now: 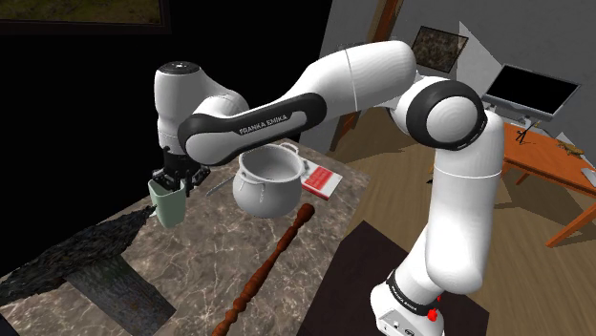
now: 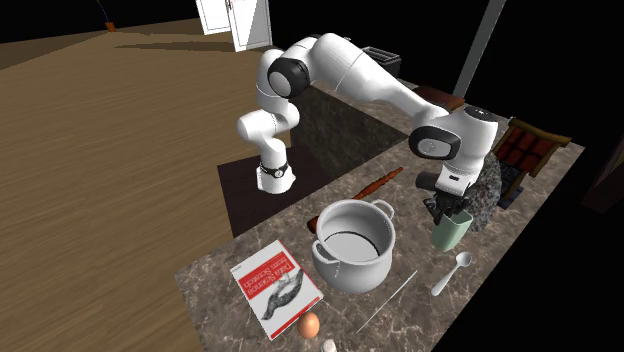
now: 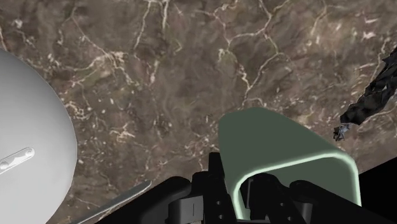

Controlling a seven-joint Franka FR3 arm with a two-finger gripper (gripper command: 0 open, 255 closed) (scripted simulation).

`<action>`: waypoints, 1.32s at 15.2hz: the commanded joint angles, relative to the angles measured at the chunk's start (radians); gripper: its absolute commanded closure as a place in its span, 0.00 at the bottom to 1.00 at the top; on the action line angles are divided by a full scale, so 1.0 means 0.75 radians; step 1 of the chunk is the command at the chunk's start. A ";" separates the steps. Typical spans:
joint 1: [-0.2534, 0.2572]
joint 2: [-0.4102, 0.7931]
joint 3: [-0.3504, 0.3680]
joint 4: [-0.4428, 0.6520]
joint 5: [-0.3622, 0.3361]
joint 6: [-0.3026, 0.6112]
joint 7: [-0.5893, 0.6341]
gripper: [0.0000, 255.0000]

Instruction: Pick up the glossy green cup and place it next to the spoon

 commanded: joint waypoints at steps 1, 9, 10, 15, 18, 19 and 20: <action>0.000 0.000 0.000 0.000 0.000 0.000 0.000 1.00; -0.003 -0.022 0.007 0.014 0.013 -0.033 -0.008 0.00; -0.006 -0.043 0.013 0.030 0.025 -0.068 -0.016 0.00; -0.009 -0.076 0.022 0.064 0.045 -0.132 -0.028 0.00; -0.009 -0.076 0.022 0.064 0.045 -0.132 -0.028 0.00; -0.009 -0.076 0.022 0.064 0.045 -0.132 -0.028 0.00; -0.009 -0.076 0.022 0.064 0.045 -0.132 -0.028 0.00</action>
